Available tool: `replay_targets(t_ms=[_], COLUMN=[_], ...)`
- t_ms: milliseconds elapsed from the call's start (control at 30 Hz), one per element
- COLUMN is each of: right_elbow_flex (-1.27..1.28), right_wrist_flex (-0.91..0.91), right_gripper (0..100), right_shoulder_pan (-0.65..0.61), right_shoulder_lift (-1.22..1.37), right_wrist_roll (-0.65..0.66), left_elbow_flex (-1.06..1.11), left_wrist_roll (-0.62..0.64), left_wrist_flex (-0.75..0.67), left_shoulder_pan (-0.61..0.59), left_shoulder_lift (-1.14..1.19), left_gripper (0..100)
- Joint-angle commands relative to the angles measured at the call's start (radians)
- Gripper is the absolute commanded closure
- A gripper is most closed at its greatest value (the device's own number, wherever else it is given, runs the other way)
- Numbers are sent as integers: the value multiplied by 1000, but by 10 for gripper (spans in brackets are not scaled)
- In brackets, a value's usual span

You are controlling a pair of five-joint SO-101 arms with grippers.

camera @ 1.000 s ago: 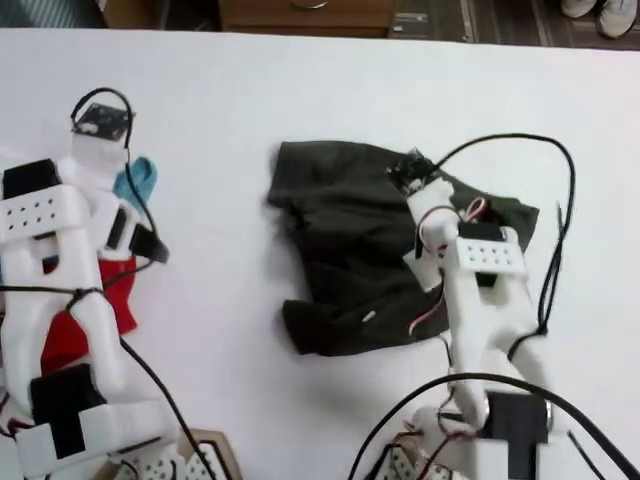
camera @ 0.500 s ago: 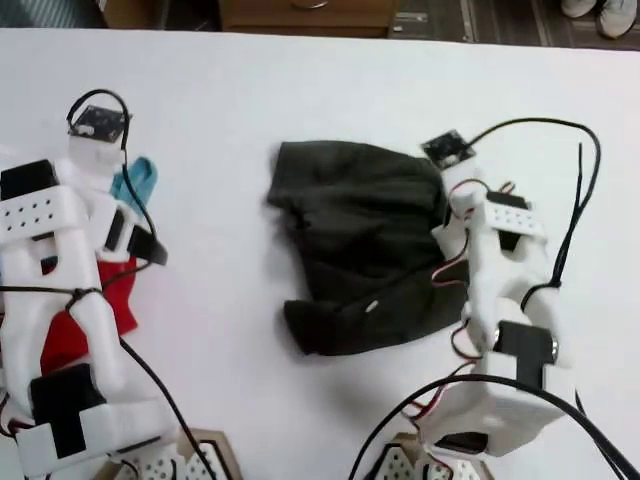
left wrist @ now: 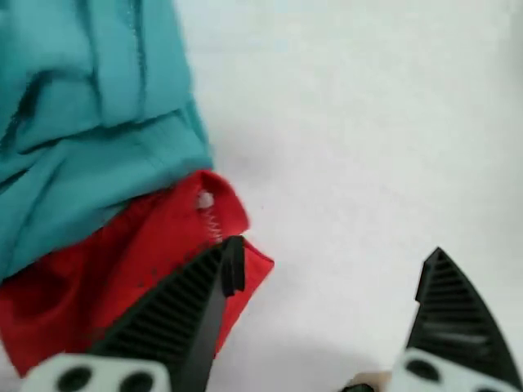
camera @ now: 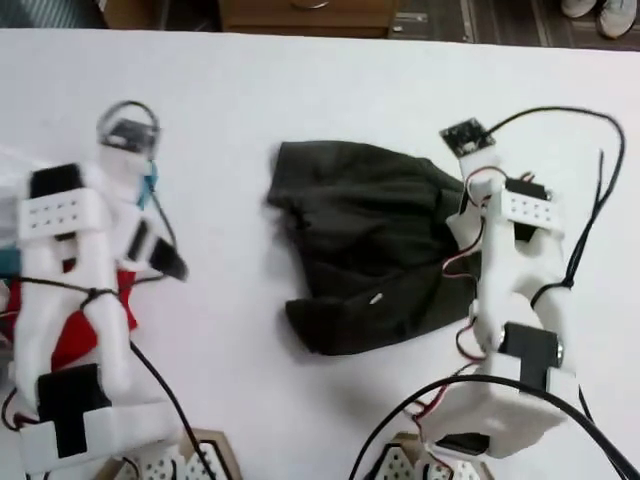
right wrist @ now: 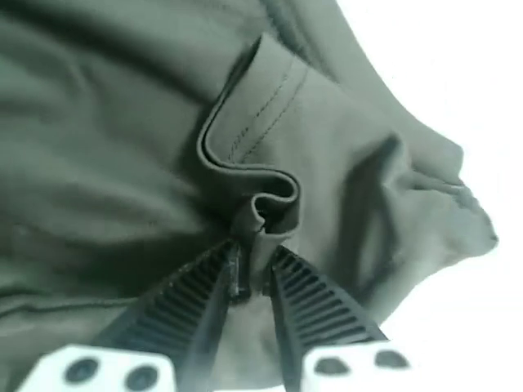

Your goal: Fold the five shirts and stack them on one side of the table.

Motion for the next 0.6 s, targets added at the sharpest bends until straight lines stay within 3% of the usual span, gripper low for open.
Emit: replay_targets(t_ms=[0,267,567], right_elbow_flex=[-74,-69,31], right_wrist_flex=[93,222,208], right_gripper=[968,969,969], right_shoulder_pan=[-48,-136,-110], right_shoulder_lift=[-179,-503,-564], right_wrist_roll=[-14,-17,-17], left_elbow_flex=[56,99,104], left_wrist_roll=[-9,-11,-51], left_wrist_flex=[9,11,5], left_shoulder_pan=[155,545,882], left_shoulder_lift=[-9,-14,-12], left_gripper=[649,649,649])
